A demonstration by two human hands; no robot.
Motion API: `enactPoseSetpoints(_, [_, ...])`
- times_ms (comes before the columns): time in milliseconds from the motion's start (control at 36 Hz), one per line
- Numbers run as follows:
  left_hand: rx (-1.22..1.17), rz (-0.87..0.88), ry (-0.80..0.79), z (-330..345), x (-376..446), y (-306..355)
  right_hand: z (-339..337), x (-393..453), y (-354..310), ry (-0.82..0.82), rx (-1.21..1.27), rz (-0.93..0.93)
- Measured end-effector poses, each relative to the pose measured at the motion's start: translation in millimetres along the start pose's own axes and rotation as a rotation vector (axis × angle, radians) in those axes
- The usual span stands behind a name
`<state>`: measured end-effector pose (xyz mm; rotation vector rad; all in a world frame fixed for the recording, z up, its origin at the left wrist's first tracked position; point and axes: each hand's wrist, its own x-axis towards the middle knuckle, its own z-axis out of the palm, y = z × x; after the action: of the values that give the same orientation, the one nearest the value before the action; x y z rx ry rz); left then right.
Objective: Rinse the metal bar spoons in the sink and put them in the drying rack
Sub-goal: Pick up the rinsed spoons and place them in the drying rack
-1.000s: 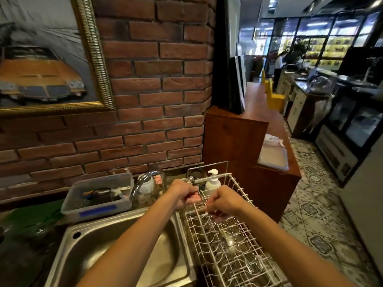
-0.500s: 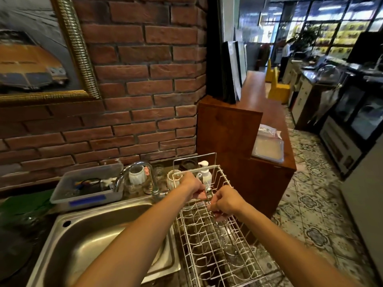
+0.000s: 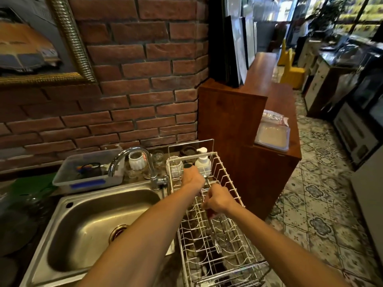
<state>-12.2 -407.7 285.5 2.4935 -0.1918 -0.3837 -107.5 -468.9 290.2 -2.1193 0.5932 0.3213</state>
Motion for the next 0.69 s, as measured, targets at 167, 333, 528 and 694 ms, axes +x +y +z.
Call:
enactPoseSetpoints(167, [0.130, 0.032, 0.013, 7, 0, -3, 10, 1, 1, -0.041, -0.015, 0.006])
enactPoseSetpoints(333, [0.214, 0.017, -0.013, 10, 3, -7, 19, 7, 4, -0.047, -0.043, -0.004])
enactPoseSetpoints(528, [0.316, 0.033, -0.012, 12, 1, -6, 26, 13, 8, -0.037, -0.002, -0.008])
enactPoseSetpoints(694, [0.365, 0.062, -0.017, 14, 0, -6, 29, 16, 10, -0.014, -0.021, -0.024])
